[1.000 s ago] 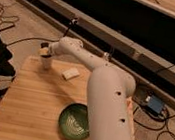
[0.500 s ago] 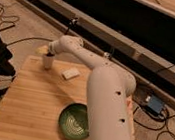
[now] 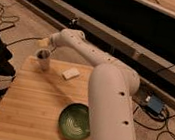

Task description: Place the eraser in the ceramic cup

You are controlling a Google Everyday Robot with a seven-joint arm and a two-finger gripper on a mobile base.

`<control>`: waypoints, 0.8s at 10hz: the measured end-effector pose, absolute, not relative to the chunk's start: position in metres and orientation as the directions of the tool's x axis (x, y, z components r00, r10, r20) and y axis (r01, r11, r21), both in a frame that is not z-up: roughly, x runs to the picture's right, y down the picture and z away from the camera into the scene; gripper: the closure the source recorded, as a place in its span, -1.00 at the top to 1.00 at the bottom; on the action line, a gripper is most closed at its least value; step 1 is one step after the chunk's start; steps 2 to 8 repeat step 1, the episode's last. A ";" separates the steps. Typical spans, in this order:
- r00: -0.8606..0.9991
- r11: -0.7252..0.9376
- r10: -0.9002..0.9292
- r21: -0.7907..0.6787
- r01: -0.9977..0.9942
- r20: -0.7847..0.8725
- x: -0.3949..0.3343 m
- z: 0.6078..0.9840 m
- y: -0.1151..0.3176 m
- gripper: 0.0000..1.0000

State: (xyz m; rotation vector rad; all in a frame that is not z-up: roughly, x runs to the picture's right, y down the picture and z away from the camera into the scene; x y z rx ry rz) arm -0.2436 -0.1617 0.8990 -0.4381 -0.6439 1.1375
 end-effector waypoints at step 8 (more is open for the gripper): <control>0.272 0.366 0.931 -0.621 -0.693 0.245 -0.241 0.900 -0.162 0.60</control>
